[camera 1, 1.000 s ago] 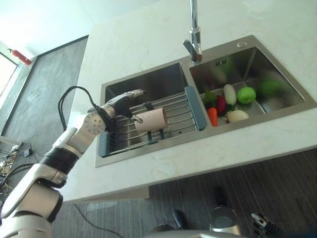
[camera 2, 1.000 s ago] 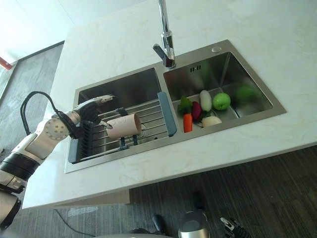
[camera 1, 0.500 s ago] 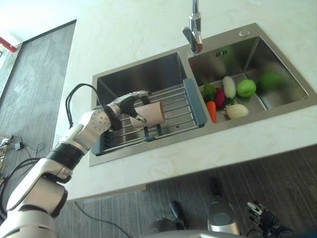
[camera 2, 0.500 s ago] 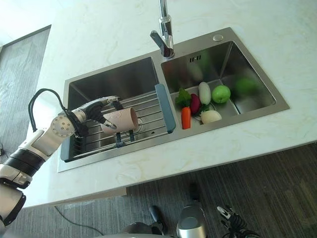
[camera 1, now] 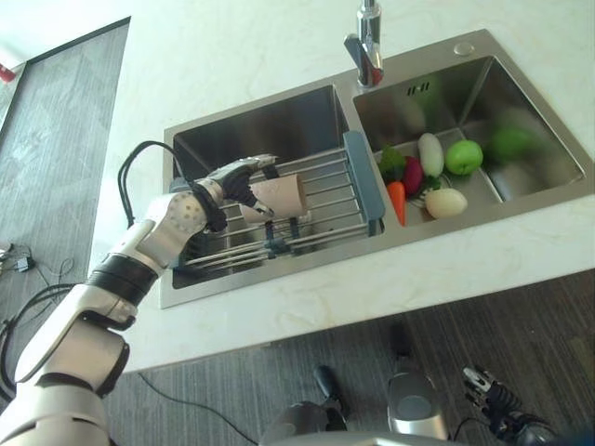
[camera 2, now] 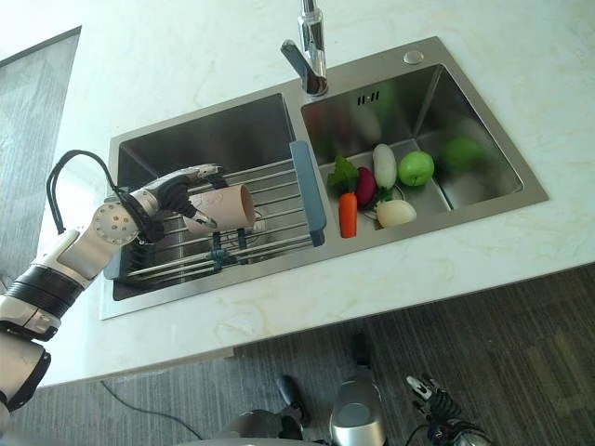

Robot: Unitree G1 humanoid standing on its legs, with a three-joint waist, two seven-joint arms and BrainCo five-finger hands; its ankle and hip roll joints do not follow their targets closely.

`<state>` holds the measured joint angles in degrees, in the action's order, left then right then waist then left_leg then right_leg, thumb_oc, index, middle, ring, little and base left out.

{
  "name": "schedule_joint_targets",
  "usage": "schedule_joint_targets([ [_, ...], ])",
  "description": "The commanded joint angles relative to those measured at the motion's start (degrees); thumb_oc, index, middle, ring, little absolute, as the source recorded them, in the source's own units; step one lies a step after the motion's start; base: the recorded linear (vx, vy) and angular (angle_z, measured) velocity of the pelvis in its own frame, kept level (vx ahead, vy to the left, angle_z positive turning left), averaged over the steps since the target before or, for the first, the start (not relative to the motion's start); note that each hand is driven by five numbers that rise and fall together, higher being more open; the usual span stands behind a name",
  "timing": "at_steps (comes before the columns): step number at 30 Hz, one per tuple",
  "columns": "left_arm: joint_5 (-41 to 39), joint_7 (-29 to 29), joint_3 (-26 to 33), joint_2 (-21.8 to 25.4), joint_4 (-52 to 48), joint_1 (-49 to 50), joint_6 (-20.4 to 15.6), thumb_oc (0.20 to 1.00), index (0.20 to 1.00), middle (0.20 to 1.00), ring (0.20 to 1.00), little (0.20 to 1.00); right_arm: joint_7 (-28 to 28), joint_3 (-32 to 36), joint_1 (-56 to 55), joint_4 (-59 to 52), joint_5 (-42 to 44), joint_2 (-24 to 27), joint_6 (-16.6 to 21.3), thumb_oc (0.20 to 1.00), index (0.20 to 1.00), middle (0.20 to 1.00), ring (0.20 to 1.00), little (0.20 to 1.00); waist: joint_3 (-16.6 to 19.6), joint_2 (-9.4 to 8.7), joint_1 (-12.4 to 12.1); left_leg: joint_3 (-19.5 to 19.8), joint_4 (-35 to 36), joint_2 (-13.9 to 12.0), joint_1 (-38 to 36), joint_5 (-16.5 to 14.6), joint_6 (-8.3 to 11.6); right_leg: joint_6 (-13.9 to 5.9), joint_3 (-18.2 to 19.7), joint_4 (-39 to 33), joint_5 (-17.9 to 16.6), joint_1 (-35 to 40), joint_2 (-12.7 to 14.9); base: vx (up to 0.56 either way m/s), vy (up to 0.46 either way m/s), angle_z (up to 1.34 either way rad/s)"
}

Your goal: Place the dishes in the dishwasher.

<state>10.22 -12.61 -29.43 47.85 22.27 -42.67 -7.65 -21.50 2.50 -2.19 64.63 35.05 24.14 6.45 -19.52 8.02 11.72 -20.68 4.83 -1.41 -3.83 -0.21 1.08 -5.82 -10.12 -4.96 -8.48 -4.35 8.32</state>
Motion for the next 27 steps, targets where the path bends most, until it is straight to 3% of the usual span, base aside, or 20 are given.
schedule_joint_targets([
  [1, 2.49, 2.10, 0.24, 2.69, 2.08, -0.13, -0.02, 1.000, 1.000, 1.000, 1.000, 1.000, 0.18, -2.37, -0.27, 0.07, 2.49, -1.30, 0.06, 1.000, 1.000, 1.000, 1.000, 1.000, 2.58, -1.84, -0.10, 6.74, -6.17, -1.21, 5.95, -2.63, 1.55, -5.95, 3.78, 7.19, 6.28, -3.04, 3.65, 0.00, 0.000, 0.00],
  [27, 8.49, 6.67, 0.56, 0.20, 4.75, 4.26, 0.84, 1.000, 1.000, 1.000, 1.000, 1.000, 0.04, -2.75, 0.97, -0.13, 3.64, -1.83, 0.76, 1.000, 1.000, 1.000, 1.000, 1.000, 1.92, -1.90, -0.94, 6.97, -5.62, -1.53, 6.43, -2.15, 1.56, -5.67, 2.61, 6.97, 6.01, -3.44, 3.61, 0.00, 0.000, 0.00],
])
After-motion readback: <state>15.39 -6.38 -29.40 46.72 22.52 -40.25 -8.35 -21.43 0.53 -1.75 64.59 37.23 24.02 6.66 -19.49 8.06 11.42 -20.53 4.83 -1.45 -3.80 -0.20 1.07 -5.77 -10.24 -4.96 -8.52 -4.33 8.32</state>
